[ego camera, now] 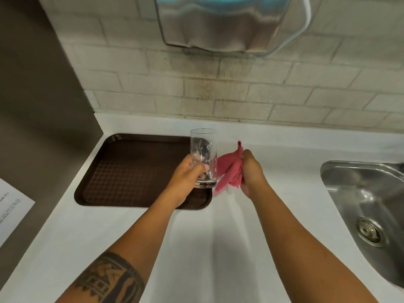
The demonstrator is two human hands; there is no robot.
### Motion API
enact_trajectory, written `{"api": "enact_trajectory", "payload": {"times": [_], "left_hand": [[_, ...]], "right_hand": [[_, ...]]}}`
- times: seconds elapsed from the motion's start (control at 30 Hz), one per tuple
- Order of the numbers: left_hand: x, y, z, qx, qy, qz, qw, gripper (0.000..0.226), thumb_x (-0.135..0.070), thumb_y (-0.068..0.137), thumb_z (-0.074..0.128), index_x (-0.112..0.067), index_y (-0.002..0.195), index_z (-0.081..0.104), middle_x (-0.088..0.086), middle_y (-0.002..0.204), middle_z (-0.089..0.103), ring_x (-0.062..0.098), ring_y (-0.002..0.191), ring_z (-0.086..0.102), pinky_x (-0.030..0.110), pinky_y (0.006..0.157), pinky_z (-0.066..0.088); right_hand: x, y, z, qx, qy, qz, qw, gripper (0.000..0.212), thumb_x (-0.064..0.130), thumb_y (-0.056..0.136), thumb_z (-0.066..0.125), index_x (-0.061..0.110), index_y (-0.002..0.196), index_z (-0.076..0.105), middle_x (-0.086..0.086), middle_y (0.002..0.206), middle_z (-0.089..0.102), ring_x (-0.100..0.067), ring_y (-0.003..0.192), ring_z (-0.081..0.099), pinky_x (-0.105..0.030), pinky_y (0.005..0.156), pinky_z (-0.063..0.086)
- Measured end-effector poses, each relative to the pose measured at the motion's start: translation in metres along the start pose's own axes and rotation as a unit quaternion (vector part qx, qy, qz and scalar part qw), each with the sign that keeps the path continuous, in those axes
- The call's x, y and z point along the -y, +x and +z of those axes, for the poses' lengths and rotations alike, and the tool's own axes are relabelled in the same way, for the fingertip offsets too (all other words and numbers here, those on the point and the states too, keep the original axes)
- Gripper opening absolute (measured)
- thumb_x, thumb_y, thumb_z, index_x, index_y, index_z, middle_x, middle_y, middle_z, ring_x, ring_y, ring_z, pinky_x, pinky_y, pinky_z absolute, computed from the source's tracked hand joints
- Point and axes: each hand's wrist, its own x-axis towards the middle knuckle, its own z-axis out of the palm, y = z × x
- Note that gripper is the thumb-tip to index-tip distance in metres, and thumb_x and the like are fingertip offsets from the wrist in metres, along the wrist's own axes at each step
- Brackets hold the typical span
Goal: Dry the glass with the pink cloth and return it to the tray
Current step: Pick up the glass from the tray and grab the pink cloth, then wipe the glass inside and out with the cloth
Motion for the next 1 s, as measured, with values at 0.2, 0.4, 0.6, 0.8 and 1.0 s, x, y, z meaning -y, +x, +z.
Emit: {"api": "enact_trajectory", "payload": {"times": [0.2,0.4,0.6,0.8,1.0], "left_hand": [[-0.024,-0.007,0.019,0.004,-0.095,0.003,0.995,0.039,-0.033,0.087,0.059,-0.042,0.123,0.068,-0.001,0.099,0.075,0.018,0.098,0.071,0.038,0.087,0.062],[-0.031,-0.024,0.038,-0.017,-0.192,-0.006,0.981,0.052,-0.056,0.096,0.064,-0.024,0.137,0.063,0.025,0.139,0.070,0.045,0.129,0.069,0.063,0.114,0.051],[-0.044,-0.039,0.048,-0.040,-0.203,-0.048,0.977,0.093,-0.083,0.088,0.049,-0.010,0.145,0.062,0.028,0.140,0.069,0.045,0.132,0.067,0.064,0.117,0.047],[-0.065,-0.049,0.052,-0.032,-0.231,-0.027,0.972,0.069,-0.040,0.104,0.053,0.004,0.158,0.045,0.032,0.159,0.051,0.044,0.150,0.050,0.055,0.128,0.037],[-0.059,-0.052,0.059,-0.042,-0.160,0.028,0.986,0.054,-0.051,0.114,0.034,-0.022,0.154,0.055,0.025,0.142,0.068,0.042,0.131,0.068,0.063,0.111,0.054]], "right_hand": [[-0.014,-0.085,0.028,-0.021,-0.025,-0.137,0.990,0.040,0.045,0.096,0.049,0.030,0.129,0.065,0.005,0.124,0.073,-0.020,0.116,0.071,-0.038,0.098,0.060],[-0.050,-0.125,0.039,0.025,-0.221,-0.287,0.932,0.073,0.027,0.103,0.050,0.027,0.167,0.016,0.013,0.167,0.030,0.023,0.133,0.043,-0.006,0.096,0.049],[-0.049,-0.129,0.043,0.004,-0.271,-0.304,0.913,0.070,0.058,0.103,0.037,0.041,0.165,0.010,0.015,0.168,0.023,-0.009,0.153,0.034,-0.040,0.123,0.041],[-0.009,-0.109,0.053,-0.054,-0.344,-0.400,0.848,0.031,0.045,0.110,0.038,0.025,0.133,0.046,-0.003,0.172,0.029,-0.025,0.154,0.035,-0.049,0.120,0.039],[0.043,-0.073,0.053,-0.041,-0.247,-0.340,0.906,0.043,0.039,0.111,0.044,0.021,0.148,0.031,-0.005,0.154,0.045,-0.021,0.131,0.058,-0.007,0.089,0.049]]}}
